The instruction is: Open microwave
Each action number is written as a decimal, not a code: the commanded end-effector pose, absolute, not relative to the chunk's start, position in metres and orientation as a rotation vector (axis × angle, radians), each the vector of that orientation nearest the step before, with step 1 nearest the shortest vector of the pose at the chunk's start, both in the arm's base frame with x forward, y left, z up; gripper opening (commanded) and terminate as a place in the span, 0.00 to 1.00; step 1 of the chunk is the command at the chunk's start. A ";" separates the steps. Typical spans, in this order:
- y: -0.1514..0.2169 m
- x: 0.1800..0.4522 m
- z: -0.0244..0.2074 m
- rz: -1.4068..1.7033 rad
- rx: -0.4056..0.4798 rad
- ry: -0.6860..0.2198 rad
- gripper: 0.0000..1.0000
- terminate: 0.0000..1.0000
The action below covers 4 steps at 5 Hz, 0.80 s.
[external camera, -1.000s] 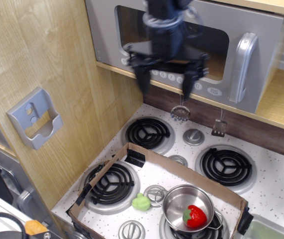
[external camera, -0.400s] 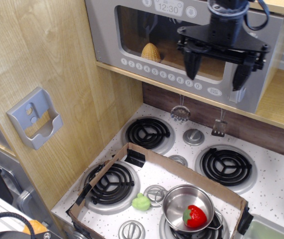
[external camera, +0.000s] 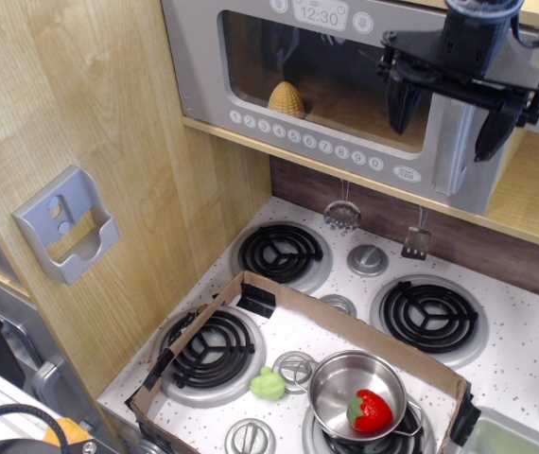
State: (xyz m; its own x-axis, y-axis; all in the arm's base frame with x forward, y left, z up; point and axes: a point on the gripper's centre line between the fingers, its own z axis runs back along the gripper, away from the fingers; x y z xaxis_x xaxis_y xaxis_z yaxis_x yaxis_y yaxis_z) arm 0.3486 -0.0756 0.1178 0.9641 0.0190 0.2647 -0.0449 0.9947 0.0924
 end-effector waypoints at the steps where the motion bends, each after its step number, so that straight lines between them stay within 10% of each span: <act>1: -0.075 0.374 0.137 -0.011 0.087 -0.305 1.00 0.00; 2: -0.073 0.377 0.136 -0.021 0.085 -0.307 1.00 0.00; 3: -0.066 0.372 0.125 0.023 0.041 -0.292 0.00 0.00; 4: -0.063 0.361 0.118 0.069 0.053 -0.262 0.00 0.00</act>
State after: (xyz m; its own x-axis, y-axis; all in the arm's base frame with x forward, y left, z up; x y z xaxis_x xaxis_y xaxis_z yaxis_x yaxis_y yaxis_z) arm 0.3589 -0.0649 0.0982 0.9757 0.0576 0.2115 -0.0687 0.9966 0.0453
